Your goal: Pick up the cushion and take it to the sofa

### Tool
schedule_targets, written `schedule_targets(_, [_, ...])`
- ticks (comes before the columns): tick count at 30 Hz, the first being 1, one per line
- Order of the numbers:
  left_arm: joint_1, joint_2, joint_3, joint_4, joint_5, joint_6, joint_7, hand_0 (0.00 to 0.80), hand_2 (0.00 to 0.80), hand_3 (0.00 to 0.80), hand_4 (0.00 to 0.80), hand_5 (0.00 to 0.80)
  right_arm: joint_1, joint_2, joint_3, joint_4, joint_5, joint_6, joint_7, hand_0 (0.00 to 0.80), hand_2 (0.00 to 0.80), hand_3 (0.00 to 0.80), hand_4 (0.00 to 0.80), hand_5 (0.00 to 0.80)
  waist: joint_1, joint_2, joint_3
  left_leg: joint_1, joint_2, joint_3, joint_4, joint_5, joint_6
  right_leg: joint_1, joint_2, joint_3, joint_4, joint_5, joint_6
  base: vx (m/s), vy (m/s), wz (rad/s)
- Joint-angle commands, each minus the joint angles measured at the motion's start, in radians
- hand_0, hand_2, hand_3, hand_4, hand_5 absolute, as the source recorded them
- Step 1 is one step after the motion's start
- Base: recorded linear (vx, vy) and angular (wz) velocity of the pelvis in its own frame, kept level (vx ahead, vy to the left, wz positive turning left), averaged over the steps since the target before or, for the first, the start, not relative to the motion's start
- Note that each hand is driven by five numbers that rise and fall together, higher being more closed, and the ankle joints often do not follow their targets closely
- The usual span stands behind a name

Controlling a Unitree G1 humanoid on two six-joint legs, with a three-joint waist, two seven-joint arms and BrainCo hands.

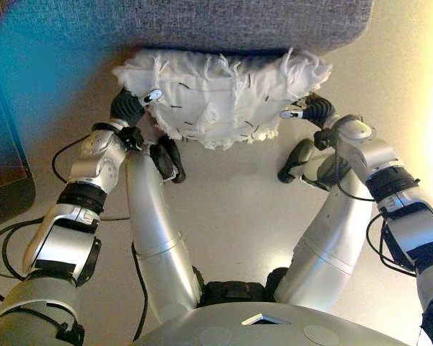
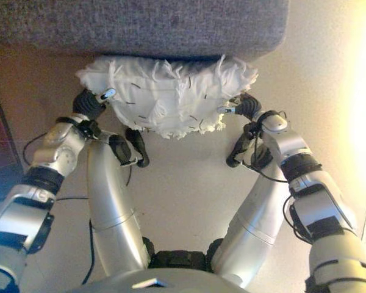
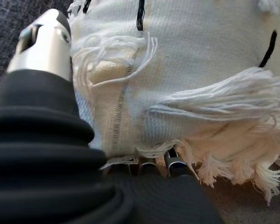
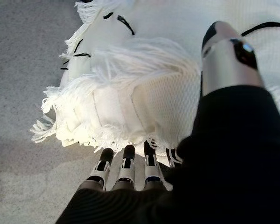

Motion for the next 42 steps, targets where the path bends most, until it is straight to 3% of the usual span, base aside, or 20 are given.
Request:
schedule_targets(1, [-0.068, -0.056, -0.04, 0.001, 0.04, -0.008, 0.013, 0.0, 0.0, 0.0, 0.0, 0.0, -0.052, 0.035, 0.029, -0.03, 0.036, 0.002, -0.035, 0.0, 0.0, 0.0, 0.0, 0.0, -0.02, 0.033, -0.018, -0.003, 0.024, -0.015, -0.022, -0.057, -0.039, 0.019, -0.004, 0.152, -0.085, 0.022, 0.08, -0.003, 0.04, -0.01])
schedule_targets(12, [-0.105, -0.102, -0.044, -0.038, 0.055, -0.031, 0.039, 0.0, 0.0, 0.0, 0.0, 0.0, -0.095, 0.124, 0.068, -0.129, 0.004, 0.08, -0.108, 0.0, 0.0, 0.0, 0.0, 0.0, -0.02, 0.046, -0.012, -0.006, 0.016, 0.003, -0.032, -0.047, -0.04, 0.022, 0.006, 0.15, -0.104, 0.03, 0.069, -0.001, 0.007, 0.0])
schedule_targets(13, [-0.105, -0.11, -0.043, -0.045, 0.056, -0.033, 0.037, 0.267, 0.267, 0.267, 0.267, 0.267, -0.095, 0.133, 0.07, -0.139, 0.004, 0.088, -0.114, 0.0, 0.0, 0.0, 0.0, 0.0, -0.02, 0.048, -0.012, -0.003, 0.015, 0.005, -0.035, -0.045, -0.04, 0.026, 0.006, 0.15, -0.107, 0.033, 0.07, 0.0, 0.0, 0.0])
schedule_targets(14, [-0.104, -0.115, -0.044, -0.05, 0.057, -0.037, 0.035, 0.445, 0.445, 0.445, 0.445, 0.445, -0.093, 0.138, 0.071, -0.143, 0.002, 0.09, -0.118, 0.0, 0.0, 0.0, 0.0, 0.0, -0.02, 0.049, -0.011, -0.001, 0.016, 0.006, -0.037, -0.043, -0.04, 0.028, 0.007, 0.15, -0.109, 0.035, 0.07, 0.0, 0.0, 0.0])
schedule_targets(15, [-0.101, -0.122, -0.043, -0.055, 0.058, -0.043, 0.03, 0.8, 0.8, 0.8, 0.8, 0.8, -0.089, 0.145, 0.072, -0.15, -0.003, 0.095, -0.124, 0.442, 0.442, 0.442, 0.442, 0.442, -0.02, 0.05, -0.01, 0.001, 0.015, 0.008, -0.04, -0.04, -0.039, 0.03, 0.008, 0.15, -0.111, 0.038, 0.069, 0.0, 0.0, 0.0])
schedule_targets(16, [-0.1, -0.13, -0.044, -0.06, 0.06, -0.049, 0.028, 0.8, 0.8, 0.8, 0.8, 0.8, -0.089, 0.149, 0.073, -0.155, -0.008, 0.098, -0.122, 0.8, 0.8, 0.8, 0.8, 0.8, -0.02, 0.05, -0.009, 0.001, 0.014, 0.008, -0.041, -0.038, -0.04, 0.031, 0.008, 0.151, -0.113, 0.04, 0.069, 0.0, 0.0, 0.0])
schedule_targets(31, [-0.086, -0.178, -0.017, -0.097, 0.115, -0.033, 0.063, 0.8, 0.8, 0.8, 0.8, 0.8, -0.065, 0.196, 0.045, -0.172, -0.037, 0.092, -0.164, 0.8, 0.8, 0.8, 0.8, 0.8, -0.018, 0.05, 0.003, 0.061, 0.027, 0.02, -0.09, -0.014, -0.045, 0.095, 0.008, 0.127, -0.155, 0.06, 0.074, 0.005, -0.016, 0.0])
schedule_targets(36, [-0.063, -0.187, -0.01, -0.095, 0.138, -0.059, 0.067, 0.8, 0.8, 0.8, 0.8, 0.8, -0.034, 0.201, 0.026, -0.165, -0.061, 0.015, -0.204, 0.8, 0.8, 0.8, 0.8, 0.8, -0.019, 0.046, 0.003, 0.101, 0.036, 0.026, -0.138, 0.006, -0.052, 0.133, 0.015, 0.114, -0.197, 0.079, 0.08, 0.007, -0.026, -0.02])
schedule_targets(42, [0.016, -0.217, 0.009, -0.142, 0.188, -0.165, 0.085, 0.8, 0.8, 0.8, 0.8, 0.8, 0.061, 0.218, -0.006, -0.203, -0.096, -0.115, -0.245, 0.8, 0.8, 0.8, 0.8, 0.8, -0.026, 0.038, -0.011, 0.226, 0.044, 0.066, -0.316, 0.071, -0.069, 0.261, 0.033, 0.066, -0.346, 0.14, 0.108, 0.005, -0.025, -0.07])
